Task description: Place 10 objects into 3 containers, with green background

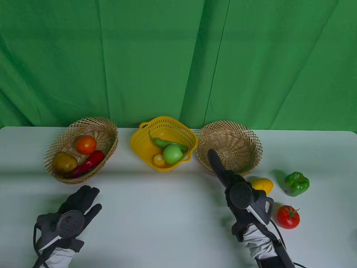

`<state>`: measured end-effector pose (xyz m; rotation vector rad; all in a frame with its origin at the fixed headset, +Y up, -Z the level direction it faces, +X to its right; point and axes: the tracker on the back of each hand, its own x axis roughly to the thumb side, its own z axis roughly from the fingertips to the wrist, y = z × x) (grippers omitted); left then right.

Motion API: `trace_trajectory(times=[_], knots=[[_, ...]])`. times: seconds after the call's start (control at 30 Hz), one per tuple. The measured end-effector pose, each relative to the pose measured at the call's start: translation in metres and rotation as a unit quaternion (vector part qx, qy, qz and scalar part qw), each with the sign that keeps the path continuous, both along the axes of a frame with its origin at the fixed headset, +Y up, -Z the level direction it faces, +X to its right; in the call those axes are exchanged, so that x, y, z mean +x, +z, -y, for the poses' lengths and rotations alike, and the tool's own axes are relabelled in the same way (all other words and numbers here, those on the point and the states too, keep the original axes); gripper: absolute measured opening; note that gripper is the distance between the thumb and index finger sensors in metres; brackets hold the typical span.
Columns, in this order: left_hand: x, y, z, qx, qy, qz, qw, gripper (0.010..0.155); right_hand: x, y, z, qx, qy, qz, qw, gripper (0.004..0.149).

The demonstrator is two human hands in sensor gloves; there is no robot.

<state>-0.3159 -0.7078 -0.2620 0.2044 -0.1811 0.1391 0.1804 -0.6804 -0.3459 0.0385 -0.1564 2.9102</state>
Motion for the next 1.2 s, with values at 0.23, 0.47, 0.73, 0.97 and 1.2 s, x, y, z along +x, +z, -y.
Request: trace_trajectory(times=[0.23,0.47,0.73,0.97,1.2], knots=[[-0.001,0.001,-0.001,0.004,0.000,-0.003,1.000,0.062,-0.027,-0.043,-0.007,-0.003,0.022,0.028,0.999,0.063],[-0.002,0.001,-0.001,0.006,-0.002,-0.005,1.000,0.062,-0.044,-0.079,-0.006,-0.026,0.012,0.085,0.996,0.063],[-0.003,0.001,-0.001,0.008,-0.002,-0.005,1.000,0.062,-0.061,-0.108,0.012,-0.070,0.021,0.145,0.987,0.062],[-0.002,0.001,-0.002,0.004,-0.004,-0.003,1.000,0.062,-0.071,-0.118,0.025,-0.087,0.050,0.165,0.981,0.061],[-0.002,0.000,-0.002,0.008,-0.003,-0.002,1.000,0.063,-0.071,-0.115,0.024,-0.089,0.075,0.161,0.980,0.062]])
